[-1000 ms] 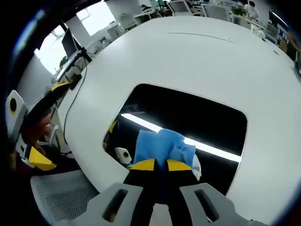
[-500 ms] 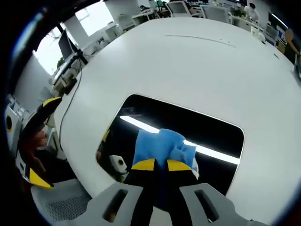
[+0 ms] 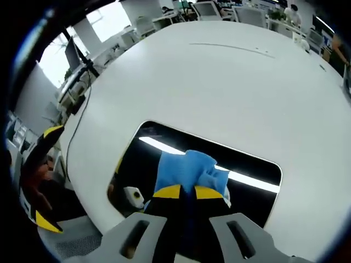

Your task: Wipe the mirror surface with the cleaning cloth until all visible marks leave the cleaned area.

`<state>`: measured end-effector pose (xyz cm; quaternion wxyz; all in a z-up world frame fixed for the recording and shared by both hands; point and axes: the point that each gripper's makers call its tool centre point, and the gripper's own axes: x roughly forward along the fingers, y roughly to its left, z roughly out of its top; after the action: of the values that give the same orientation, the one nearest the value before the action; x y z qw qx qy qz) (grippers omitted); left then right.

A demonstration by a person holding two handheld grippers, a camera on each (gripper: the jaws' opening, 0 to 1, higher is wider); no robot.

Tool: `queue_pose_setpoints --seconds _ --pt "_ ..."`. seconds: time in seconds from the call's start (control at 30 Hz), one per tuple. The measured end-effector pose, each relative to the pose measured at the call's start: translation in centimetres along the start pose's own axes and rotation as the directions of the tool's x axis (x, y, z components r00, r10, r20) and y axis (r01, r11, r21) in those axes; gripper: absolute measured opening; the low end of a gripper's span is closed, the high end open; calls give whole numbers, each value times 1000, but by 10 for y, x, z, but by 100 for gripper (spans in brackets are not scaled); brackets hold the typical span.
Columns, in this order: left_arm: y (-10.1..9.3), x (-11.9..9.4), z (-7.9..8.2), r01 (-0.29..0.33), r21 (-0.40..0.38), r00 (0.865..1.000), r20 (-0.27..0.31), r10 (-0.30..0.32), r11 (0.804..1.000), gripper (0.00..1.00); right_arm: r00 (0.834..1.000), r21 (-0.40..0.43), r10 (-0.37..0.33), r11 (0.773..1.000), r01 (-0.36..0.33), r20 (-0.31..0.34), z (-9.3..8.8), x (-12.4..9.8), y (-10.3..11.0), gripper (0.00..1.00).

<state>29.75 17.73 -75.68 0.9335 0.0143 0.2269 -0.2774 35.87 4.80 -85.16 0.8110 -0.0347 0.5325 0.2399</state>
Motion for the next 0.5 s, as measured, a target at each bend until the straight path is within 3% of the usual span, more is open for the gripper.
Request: queue_pose_setpoints --seconds 0.5 --pt "10 -4 1 -22 -13 1000 5 22 1000 99 1000 14 -21 1000 20 16 22 5 -6 2"
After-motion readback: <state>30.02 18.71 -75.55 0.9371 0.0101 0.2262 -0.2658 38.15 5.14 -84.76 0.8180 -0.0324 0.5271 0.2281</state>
